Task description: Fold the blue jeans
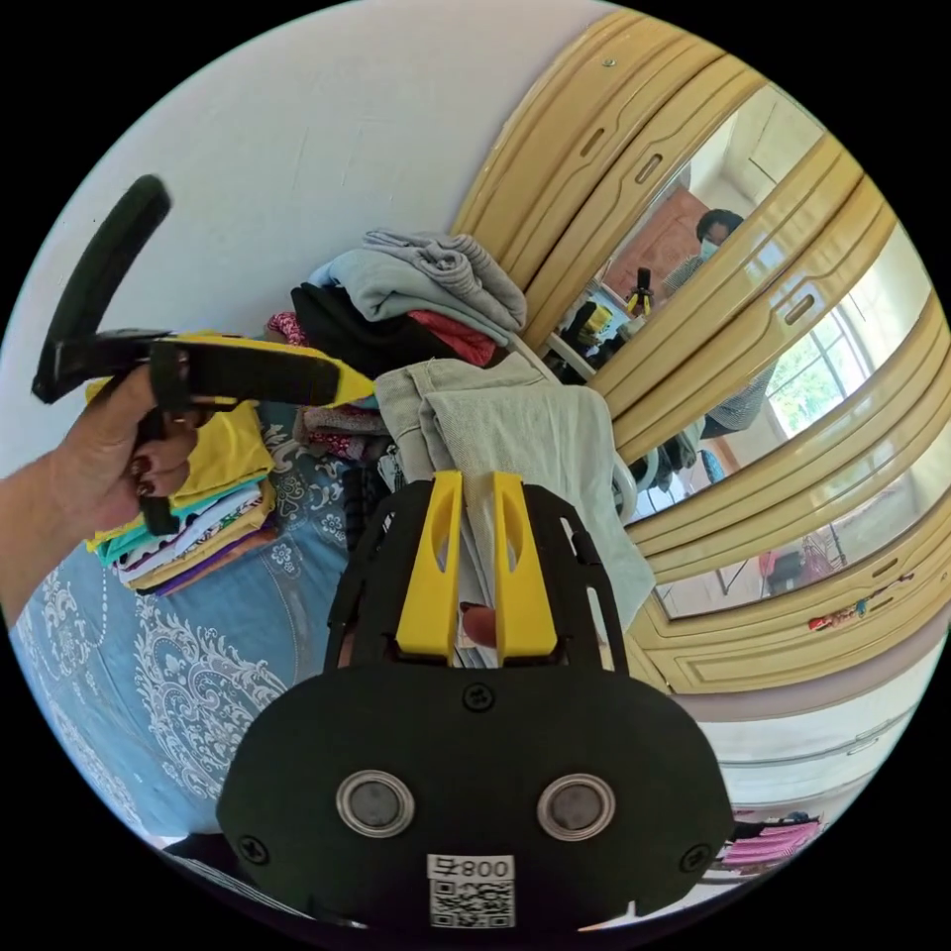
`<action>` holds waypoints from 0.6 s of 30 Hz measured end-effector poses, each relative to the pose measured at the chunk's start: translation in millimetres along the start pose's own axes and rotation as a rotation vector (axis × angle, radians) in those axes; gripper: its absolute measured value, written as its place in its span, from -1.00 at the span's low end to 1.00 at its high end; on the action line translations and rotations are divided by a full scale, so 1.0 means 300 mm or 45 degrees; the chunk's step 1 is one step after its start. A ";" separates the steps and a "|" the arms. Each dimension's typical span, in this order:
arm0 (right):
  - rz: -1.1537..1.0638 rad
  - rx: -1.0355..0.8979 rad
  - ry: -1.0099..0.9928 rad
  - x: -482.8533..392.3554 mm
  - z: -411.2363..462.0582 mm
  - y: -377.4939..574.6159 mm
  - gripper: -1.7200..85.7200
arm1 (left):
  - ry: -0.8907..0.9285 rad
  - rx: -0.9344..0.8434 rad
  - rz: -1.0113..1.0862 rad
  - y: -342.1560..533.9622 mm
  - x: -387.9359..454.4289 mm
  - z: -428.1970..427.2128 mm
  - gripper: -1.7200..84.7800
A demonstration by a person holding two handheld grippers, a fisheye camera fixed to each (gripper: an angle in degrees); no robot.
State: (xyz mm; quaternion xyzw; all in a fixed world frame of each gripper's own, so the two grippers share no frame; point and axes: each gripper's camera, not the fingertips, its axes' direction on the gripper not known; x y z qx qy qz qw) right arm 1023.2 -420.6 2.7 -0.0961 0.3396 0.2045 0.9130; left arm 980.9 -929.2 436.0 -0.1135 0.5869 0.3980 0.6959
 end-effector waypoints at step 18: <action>0.372 0.193 -0.510 0.638 -0.404 0.389 -0.95 | 0.377 0.183 -0.060 0.061 0.585 -0.459 -0.93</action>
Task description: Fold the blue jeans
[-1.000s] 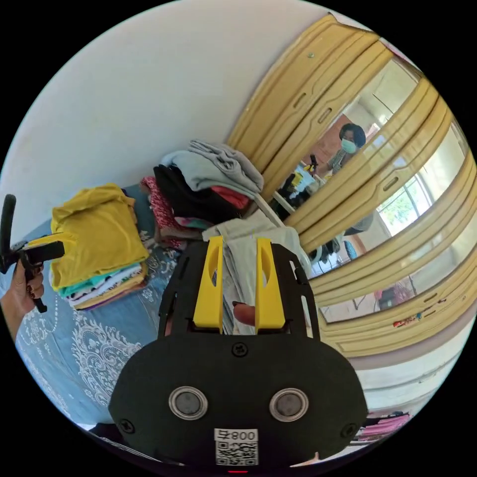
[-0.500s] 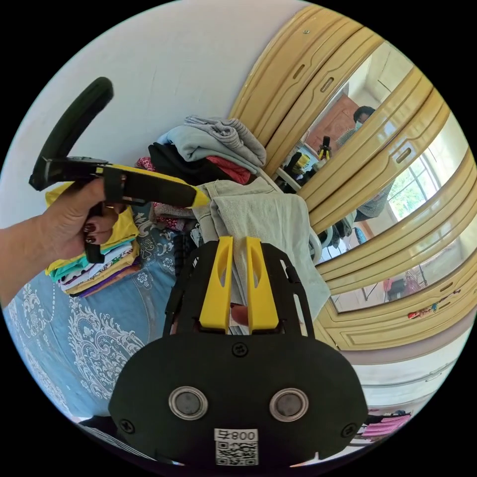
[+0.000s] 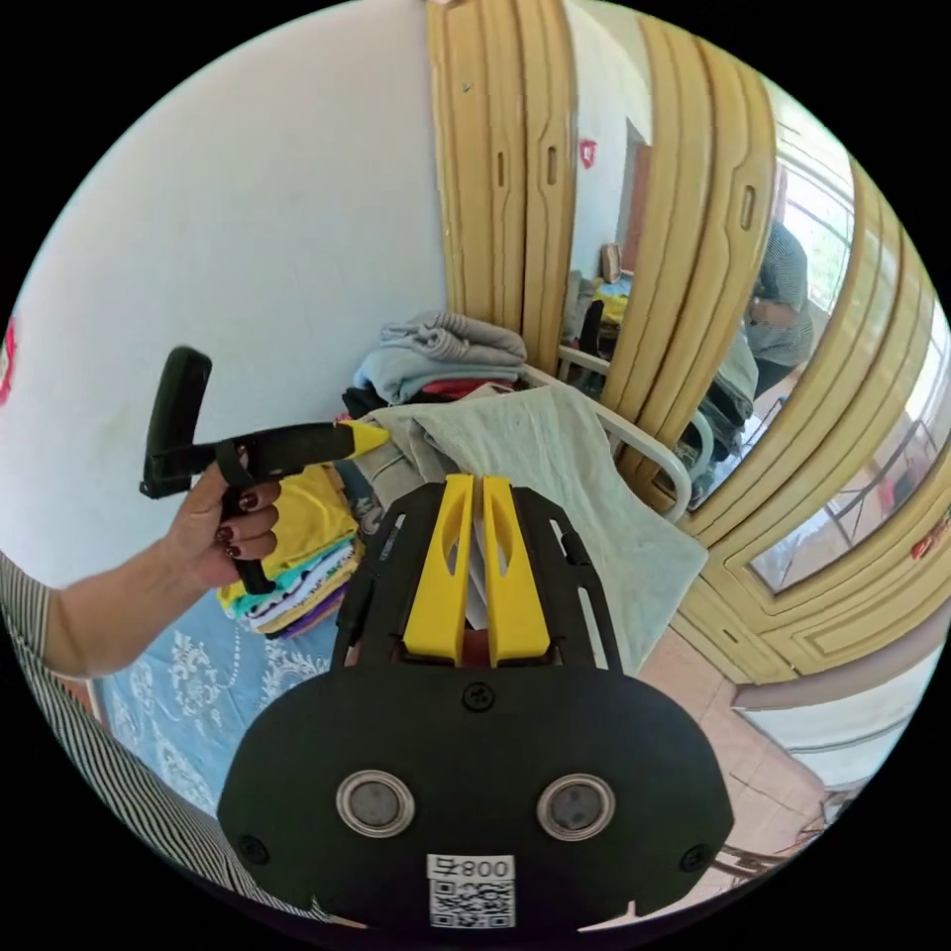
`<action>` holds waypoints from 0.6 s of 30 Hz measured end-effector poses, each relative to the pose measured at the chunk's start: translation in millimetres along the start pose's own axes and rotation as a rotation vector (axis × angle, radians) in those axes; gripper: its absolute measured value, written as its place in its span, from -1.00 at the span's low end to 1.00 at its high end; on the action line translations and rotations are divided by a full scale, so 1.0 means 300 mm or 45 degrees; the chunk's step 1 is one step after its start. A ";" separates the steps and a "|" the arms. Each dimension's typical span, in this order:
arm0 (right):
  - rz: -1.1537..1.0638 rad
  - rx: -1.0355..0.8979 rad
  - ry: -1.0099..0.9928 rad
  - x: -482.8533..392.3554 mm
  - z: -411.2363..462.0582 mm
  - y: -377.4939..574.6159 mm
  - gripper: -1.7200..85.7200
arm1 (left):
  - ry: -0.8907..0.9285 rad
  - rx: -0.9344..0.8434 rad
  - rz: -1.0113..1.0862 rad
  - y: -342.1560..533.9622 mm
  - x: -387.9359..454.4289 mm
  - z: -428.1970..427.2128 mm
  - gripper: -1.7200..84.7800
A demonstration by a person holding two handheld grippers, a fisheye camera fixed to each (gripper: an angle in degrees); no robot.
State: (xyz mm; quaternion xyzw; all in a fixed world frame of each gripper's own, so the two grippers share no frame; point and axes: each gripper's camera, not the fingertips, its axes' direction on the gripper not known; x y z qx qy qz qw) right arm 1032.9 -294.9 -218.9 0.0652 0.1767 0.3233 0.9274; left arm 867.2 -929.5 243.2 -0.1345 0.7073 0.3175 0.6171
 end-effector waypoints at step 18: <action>-0.027 0.445 -0.704 -0.031 -0.900 0.227 -0.95 | -0.084 0.607 0.360 0.649 1.301 -1.355 -0.94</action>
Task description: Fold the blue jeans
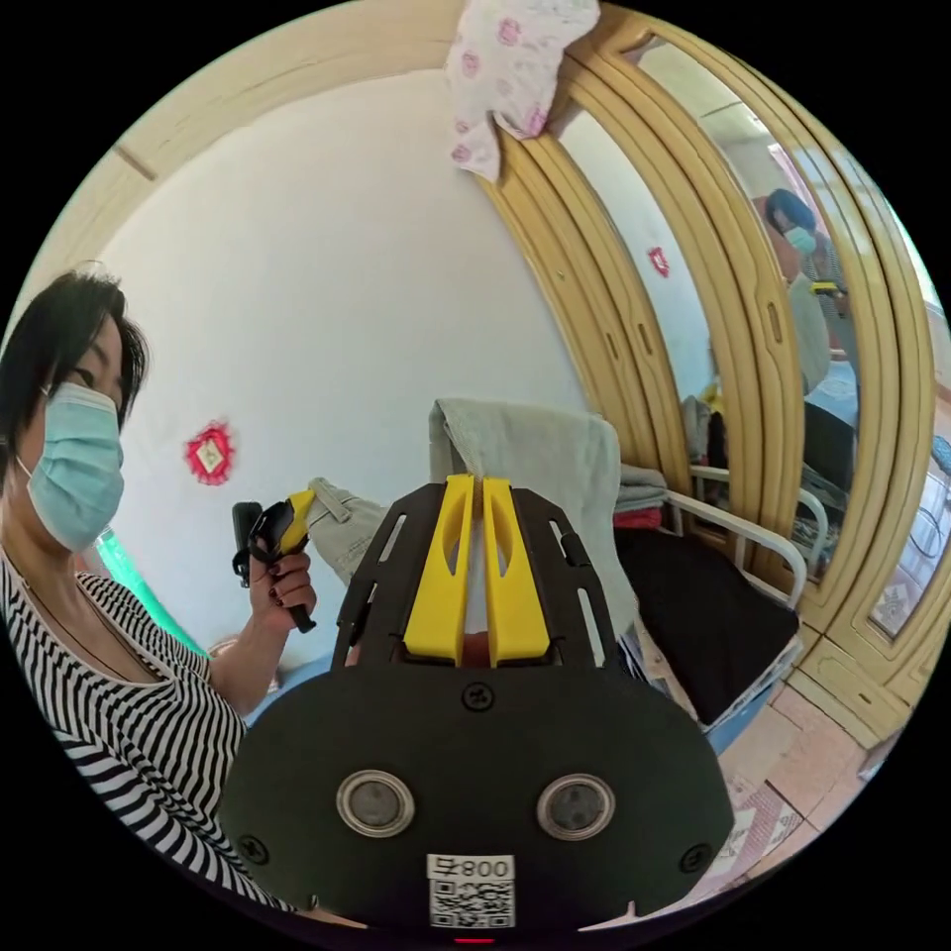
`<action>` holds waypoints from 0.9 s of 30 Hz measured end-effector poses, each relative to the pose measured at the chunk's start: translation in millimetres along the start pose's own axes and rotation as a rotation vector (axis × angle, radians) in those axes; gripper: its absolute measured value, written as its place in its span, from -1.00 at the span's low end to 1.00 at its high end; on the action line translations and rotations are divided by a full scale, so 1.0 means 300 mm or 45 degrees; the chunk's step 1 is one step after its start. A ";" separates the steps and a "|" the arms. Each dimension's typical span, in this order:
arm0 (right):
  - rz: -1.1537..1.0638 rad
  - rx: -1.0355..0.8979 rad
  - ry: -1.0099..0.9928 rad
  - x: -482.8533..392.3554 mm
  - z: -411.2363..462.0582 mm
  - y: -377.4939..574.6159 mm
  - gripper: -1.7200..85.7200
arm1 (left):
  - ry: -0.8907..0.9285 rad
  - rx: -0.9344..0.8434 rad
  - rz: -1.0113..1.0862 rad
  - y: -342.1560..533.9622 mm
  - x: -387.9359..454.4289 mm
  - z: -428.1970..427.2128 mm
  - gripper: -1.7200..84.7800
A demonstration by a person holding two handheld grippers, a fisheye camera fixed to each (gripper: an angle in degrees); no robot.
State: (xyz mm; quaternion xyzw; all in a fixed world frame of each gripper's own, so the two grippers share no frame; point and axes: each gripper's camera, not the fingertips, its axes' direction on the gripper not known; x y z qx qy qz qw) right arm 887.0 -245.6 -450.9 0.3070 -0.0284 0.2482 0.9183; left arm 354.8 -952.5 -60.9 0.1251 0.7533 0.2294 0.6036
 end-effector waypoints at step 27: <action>-0.172 -0.876 -0.663 -0.909 0.523 0.678 -0.95 | -1.372 0.573 -0.382 0.645 1.950 -2.202 -0.93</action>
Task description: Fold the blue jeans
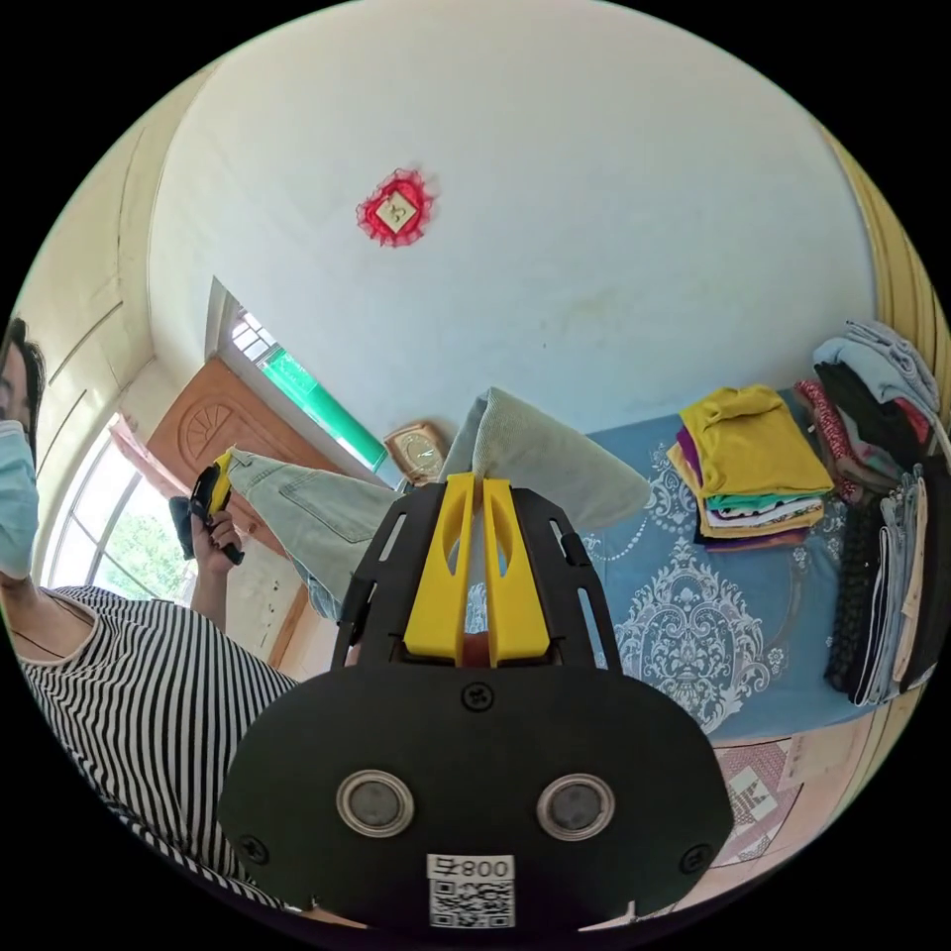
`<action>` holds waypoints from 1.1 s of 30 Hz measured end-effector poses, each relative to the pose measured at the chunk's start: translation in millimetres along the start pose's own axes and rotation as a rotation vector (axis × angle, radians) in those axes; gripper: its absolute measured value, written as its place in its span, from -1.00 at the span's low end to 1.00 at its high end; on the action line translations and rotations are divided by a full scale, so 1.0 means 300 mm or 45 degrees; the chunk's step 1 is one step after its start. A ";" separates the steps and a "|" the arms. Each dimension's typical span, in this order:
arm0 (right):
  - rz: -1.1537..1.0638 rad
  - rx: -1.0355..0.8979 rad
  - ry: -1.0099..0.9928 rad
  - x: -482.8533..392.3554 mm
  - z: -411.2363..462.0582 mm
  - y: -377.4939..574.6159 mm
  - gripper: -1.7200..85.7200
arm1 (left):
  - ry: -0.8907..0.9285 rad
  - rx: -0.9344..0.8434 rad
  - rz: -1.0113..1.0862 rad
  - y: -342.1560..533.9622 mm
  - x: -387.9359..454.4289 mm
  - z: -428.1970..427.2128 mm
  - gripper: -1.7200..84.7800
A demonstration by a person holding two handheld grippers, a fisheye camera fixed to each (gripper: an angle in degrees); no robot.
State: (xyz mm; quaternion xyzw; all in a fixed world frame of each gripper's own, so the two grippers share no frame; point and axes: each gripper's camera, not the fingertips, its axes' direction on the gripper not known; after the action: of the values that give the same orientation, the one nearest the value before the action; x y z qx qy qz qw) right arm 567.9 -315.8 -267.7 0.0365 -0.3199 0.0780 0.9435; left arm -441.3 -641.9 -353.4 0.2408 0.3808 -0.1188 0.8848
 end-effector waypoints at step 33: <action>0.205 -0.725 0.124 -0.067 1.250 0.134 -0.95 | -0.456 -0.198 -0.263 0.030 -1.062 -1.029 -0.93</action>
State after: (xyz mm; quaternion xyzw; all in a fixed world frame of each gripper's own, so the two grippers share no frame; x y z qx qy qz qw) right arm 321.2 -323.4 18.1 -0.2589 -0.2853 0.0614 0.9208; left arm -845.3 -466.1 -300.7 0.1065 0.2482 -0.2200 0.9374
